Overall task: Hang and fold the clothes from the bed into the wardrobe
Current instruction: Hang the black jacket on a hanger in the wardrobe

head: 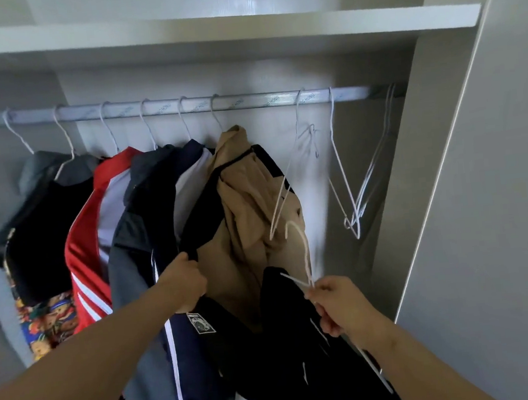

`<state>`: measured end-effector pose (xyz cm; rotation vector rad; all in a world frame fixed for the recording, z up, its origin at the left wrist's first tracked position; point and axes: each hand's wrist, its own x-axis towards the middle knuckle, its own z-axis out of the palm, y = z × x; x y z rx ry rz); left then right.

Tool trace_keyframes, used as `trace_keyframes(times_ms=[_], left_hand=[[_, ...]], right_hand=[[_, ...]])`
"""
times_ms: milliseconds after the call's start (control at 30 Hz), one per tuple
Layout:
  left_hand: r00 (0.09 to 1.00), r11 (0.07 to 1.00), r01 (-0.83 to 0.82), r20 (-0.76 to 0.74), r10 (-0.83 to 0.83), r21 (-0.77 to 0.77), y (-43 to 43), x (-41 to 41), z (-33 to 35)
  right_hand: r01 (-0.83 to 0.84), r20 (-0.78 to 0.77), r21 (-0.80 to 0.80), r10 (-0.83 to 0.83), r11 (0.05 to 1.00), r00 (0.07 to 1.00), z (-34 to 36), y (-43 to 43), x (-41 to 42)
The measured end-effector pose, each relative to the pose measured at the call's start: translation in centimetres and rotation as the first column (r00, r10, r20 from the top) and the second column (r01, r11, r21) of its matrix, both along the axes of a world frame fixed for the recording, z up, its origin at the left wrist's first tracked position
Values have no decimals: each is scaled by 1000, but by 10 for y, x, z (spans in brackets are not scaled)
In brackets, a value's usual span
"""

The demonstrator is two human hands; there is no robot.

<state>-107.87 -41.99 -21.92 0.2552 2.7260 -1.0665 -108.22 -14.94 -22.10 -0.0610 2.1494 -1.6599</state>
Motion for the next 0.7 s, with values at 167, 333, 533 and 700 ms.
trace_keyframes(times_ms=[167, 333, 533, 700], left_hand=[[996, 997, -68, 56, 70, -27, -4, 1, 17], [996, 964, -76, 64, 62, 255, 6, -4, 26], [912, 655, 170, -370, 179, 736, -13, -33, 61], [844, 726, 226, -503, 187, 650, -4, -86, 78]], right_hand=[[-114, -36, -40, 113, 993, 993, 16, -24, -1], [-32, 2, -159, 33, 987, 999, 36, -59, -15], [250, 211, -295, -193, 922, 958, 54, -81, -41], [390, 256, -389, -308, 835, 916, 62, -67, -63]])
